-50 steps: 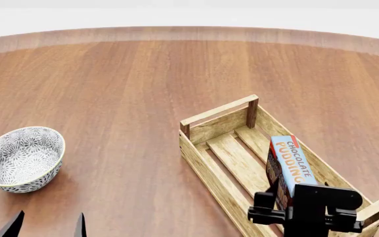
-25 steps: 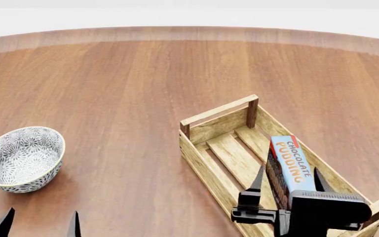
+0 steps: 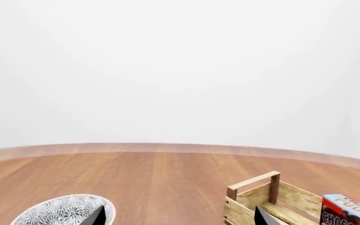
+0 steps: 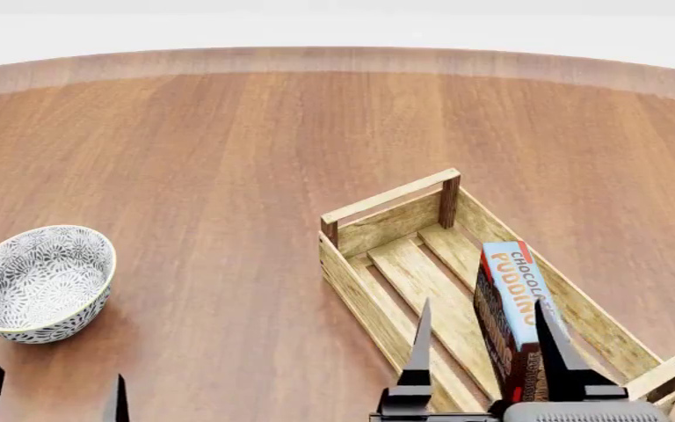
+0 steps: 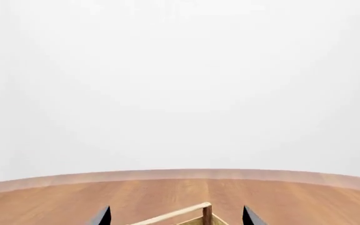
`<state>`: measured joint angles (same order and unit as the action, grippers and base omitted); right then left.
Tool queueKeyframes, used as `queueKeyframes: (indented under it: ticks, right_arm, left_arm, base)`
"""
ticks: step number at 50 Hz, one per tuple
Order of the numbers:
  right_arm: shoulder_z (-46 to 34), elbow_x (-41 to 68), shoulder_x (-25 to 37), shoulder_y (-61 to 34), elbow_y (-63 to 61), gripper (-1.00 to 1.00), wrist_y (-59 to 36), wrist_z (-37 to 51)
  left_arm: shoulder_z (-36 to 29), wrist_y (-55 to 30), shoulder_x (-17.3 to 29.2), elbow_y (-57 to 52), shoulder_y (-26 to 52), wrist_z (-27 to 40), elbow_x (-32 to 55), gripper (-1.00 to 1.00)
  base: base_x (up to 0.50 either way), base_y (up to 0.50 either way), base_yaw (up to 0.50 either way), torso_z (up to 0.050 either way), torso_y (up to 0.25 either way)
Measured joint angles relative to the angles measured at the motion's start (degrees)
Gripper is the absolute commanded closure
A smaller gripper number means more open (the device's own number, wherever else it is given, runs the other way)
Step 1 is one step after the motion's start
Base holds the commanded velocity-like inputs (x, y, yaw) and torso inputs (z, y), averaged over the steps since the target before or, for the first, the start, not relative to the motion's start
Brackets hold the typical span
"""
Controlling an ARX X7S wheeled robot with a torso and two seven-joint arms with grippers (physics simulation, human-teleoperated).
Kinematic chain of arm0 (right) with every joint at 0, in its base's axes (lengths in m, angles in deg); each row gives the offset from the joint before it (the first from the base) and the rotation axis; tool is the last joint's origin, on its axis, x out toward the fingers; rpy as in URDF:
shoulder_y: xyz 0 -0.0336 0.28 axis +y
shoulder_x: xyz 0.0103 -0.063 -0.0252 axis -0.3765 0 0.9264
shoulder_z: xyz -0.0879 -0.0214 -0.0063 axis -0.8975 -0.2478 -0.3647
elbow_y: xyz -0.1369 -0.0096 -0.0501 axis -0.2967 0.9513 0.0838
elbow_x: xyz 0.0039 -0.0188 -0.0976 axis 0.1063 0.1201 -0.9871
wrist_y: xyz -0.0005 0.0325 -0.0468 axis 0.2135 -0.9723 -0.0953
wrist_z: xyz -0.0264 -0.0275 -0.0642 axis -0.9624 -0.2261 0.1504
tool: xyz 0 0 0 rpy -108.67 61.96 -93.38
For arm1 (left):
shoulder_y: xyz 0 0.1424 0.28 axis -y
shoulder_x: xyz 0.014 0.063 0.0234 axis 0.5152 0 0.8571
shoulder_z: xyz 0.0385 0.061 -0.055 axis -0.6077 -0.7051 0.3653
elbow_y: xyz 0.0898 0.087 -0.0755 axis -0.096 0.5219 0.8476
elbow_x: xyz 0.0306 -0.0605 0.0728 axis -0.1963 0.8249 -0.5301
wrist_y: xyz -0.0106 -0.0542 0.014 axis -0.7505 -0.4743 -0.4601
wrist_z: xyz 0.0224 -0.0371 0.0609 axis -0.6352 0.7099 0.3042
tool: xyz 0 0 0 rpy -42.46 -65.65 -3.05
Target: Pick up the chocolate pudding and put it in the tray.
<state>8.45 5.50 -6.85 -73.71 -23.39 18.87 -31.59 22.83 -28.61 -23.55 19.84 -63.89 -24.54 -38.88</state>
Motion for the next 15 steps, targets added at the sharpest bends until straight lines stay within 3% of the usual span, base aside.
queueKeyframes:
  ticks: [15]
  right_arm:
    - [-1.6,0.6,0.7,4.1,-6.4,-1.00,0.5,0.6]
  left_arm:
    - [-0.1,0.7,1.4,-4.4,-2.5,0.8,-0.7,-1.00]
  base:
    - [0.00,0.00,0.00,0.000,0.000]
